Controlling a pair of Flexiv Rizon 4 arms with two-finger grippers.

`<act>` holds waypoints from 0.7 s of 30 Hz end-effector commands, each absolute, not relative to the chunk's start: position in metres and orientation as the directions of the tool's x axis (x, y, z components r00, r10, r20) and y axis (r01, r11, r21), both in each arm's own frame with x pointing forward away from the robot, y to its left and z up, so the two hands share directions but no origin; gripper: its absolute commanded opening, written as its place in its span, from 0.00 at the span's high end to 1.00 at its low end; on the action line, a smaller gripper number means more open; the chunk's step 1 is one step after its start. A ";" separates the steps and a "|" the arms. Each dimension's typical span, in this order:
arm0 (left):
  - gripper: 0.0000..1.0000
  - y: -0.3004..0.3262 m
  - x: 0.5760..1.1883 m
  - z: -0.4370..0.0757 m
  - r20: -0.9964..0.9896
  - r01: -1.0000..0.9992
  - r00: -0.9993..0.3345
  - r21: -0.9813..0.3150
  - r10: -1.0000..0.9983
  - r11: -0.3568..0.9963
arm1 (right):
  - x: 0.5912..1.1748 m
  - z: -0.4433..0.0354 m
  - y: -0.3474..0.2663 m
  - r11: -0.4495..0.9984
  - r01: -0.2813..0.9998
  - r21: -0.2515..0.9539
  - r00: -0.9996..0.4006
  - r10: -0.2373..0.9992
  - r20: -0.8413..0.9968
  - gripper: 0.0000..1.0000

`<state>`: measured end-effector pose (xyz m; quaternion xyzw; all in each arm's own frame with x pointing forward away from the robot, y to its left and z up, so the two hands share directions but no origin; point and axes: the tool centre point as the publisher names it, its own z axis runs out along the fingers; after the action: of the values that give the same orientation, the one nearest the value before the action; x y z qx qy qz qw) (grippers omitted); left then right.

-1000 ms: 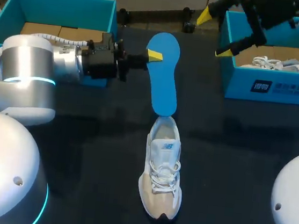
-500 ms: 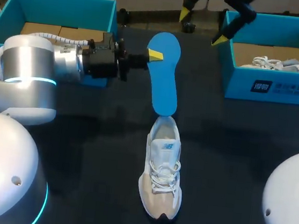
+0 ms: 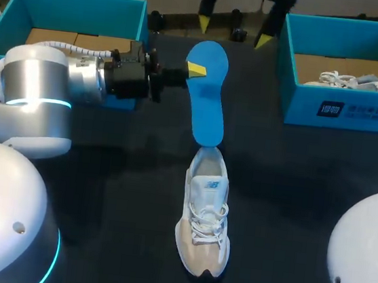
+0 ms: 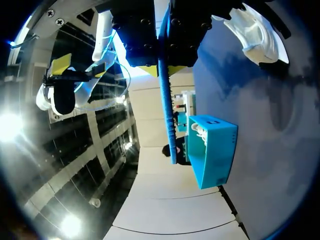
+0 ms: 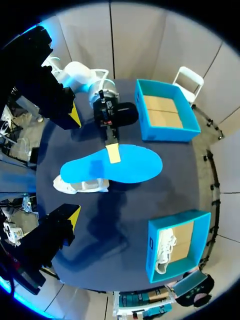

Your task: Take the shoe out of the shoebox, open the shoe tongue, remove and reinsert the insole, then place the shoe into the shoebox

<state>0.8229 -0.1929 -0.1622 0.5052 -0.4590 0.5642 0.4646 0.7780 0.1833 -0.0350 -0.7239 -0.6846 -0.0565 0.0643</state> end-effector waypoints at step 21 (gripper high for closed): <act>1.00 -0.192 0.822 -0.162 0.997 -0.988 -0.058 -0.049 0.059 -0.149 | 0.780 -0.042 0.156 -0.082 0.997 -0.016 0.081 0.906 0.416 0.00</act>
<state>0.8229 -0.1930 -0.1624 0.5052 -0.4585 0.5645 0.4645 0.7829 0.1855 -0.0338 -0.7403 -0.6721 -0.0121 0.0098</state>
